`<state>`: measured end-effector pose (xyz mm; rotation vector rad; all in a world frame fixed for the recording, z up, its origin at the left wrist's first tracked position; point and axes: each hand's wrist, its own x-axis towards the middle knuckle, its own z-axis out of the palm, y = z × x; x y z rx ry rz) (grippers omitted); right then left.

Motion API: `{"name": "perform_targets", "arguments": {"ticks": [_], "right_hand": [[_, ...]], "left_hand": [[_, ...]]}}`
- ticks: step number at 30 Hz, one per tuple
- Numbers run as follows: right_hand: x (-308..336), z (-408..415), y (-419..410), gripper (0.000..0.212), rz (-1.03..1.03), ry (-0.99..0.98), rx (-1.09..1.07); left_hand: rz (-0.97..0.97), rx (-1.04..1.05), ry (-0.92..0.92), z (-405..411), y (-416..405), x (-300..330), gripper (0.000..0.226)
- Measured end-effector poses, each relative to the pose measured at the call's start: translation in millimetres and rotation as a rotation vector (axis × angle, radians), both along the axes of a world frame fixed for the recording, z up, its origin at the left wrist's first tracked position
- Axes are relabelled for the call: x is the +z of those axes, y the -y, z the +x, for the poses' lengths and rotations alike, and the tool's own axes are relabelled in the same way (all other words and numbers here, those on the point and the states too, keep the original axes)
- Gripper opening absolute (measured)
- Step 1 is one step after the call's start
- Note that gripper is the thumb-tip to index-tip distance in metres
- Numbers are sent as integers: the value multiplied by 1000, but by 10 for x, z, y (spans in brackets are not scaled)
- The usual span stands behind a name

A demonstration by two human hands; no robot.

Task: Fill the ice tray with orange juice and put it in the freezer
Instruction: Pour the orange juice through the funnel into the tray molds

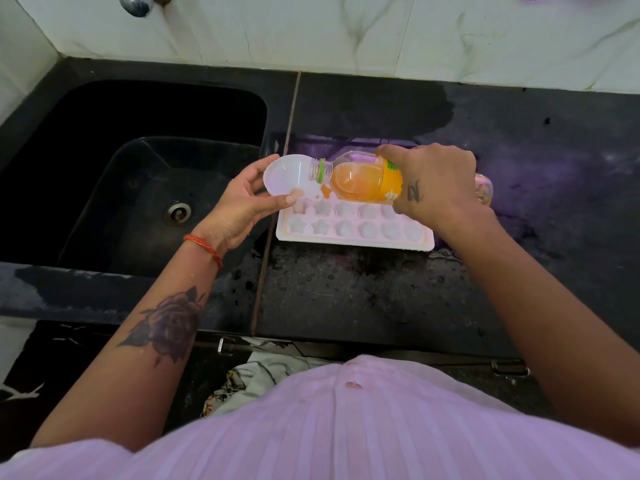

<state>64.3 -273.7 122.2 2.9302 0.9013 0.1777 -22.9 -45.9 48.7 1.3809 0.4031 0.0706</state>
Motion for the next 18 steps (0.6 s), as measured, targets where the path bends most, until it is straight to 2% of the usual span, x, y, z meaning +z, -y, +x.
{"name": "perform_targets", "arguments": {"ticks": [18], "right_hand": [[55, 33, -66, 52, -22, 69, 32]], "left_hand": [[29, -13, -13, 33, -2, 34, 73]]}}
